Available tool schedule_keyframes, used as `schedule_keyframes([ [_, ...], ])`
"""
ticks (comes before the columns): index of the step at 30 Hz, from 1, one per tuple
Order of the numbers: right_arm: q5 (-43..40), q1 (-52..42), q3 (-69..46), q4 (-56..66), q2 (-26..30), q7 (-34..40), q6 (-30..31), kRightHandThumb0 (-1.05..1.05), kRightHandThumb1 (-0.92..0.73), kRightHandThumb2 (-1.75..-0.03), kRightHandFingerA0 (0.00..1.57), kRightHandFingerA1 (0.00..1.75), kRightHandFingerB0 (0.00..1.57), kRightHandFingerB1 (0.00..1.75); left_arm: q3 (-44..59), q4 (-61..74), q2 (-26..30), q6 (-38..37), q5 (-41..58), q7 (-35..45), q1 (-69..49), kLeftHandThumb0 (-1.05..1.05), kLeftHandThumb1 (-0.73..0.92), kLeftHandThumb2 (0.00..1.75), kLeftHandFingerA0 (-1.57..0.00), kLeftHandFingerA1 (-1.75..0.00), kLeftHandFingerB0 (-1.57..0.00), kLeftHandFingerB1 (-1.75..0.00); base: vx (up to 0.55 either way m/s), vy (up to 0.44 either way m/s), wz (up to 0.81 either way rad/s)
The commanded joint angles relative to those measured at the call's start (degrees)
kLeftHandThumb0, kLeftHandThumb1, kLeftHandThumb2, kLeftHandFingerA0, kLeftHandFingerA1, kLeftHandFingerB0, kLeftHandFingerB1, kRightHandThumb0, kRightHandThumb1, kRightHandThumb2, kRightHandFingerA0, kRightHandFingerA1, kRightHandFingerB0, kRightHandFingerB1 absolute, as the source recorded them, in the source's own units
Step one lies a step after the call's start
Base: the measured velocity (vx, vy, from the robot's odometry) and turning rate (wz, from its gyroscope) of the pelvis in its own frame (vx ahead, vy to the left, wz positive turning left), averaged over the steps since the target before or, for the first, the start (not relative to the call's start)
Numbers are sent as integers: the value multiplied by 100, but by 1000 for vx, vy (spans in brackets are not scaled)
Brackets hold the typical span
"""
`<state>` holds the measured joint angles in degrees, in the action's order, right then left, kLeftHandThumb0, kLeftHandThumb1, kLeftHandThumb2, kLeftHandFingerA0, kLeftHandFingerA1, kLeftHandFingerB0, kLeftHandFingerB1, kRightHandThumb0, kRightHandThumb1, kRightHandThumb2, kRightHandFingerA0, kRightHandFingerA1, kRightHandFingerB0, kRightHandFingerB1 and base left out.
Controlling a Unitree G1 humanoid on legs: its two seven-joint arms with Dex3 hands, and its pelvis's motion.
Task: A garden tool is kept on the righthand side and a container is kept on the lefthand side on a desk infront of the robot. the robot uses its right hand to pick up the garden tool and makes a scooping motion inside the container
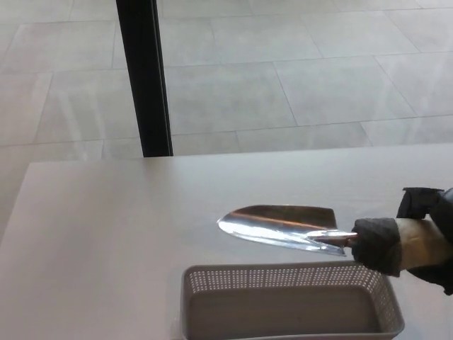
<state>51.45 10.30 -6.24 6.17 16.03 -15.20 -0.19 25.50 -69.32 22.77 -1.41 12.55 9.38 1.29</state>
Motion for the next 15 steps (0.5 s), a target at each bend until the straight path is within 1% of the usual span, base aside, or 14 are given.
schedule_keyframes([
  [1,-1759,681,-1246,-405,86,-125,943,-19,-53,-102,85,174,77,144,51,-55,145,58,73,59,-84,-45,68,60,-59,-63,-43,-54,0,0,0],
  [3,-1703,952,-1408,-642,159,-36,1156,-20,-54,-99,85,175,77,146,53,-78,145,91,68,2,-64,-46,67,60,-60,-63,-44,-54,0,0,0],
  [4,-1763,1108,-1575,-928,181,163,1206,-18,-52,-104,87,175,79,144,56,-109,141,56,68,17,-56,-46,67,60,-60,-64,-45,-55,0,0,0],
  [5,-1789,1237,-1734,-1220,210,312,1303,-20,-58,-92,88,175,78,142,22,-75,151,45,41,58,-79,-47,68,60,-59,-65,-43,-55,0,0,0],
  [6,-1759,1284,-1778,-1350,239,374,1342,-21,-60,-86,90,175,79,140,18,-71,153,48,39,69,-81,-46,68,60,-58,-63,-41,-52,0,0,0],
  [7,-1723,1341,-1833,-1441,233,416,1438,-13,-57,-89,102,169,77,130,16,-78,140,58,33,23,-74,-46,68,60,-61,-63,-41,-51,0,0,0],
  [8,-1693,1377,-1913,-1725,219,570,1518,-20,-52,-103,100,168,89,128,-3,-96,105,-15,5,-20,-113,-46,67,60,-62,-64,-42,-52,0,0,0],
  [9,-1677,1360,-1928,-1869,206,649,1480,-24,-48,-111,93,170,86,130,-3,-91,102,-54,6,8,-143,-45,69,60,-60,-65,-38,-52,0,0,0],
  [10,-1645,1327,-1918,-1984,180,710,1470,-24,-53,-96,89,172,80,125,-3,-77,112,-55,8,21,-156,-46,70,60,-61,-64,-37,-50,0,0,0],
  [11,-1626,1329,-1919,-2097,176,745,1473,-24,-53,-96,89,172,80,125,-17,-78,120,-55,-8,7,-152,-46,70,60,-61,-64,-37,-50,0,0,0],
  [12,-1652,1329,-1955,-2185,130,785,1536,-26,-53,-100,91,172,83,127,5,-49,111,-55,23,23,-145,-46,69,60,-60,-64,-38,-51,0,0,0],
  [13,-1669,1250,-1924,-2357,180,865,1317,-27,-49,-105,90,173,82,137,49,-55,102,-8,74,17,-110,-45,68,60,-60,-64,-41,-52,0,0,0],
  [14,-1687,1262,-1917,-2392,193,887,1306,-27,-49,-105,90,173,82,137,50,-54,102,-8,73,17,-110,-45,68,60,-60,-64,-41,-52,0,0,0],
  [15,-1573,1181,-1788,-2482,256,977,1173,-26,-50,-103,92,174,82,146,67,-85,77,-24,89,44,-112,-46,68,60,-61,-65,-40,-52,0,0,0],
])
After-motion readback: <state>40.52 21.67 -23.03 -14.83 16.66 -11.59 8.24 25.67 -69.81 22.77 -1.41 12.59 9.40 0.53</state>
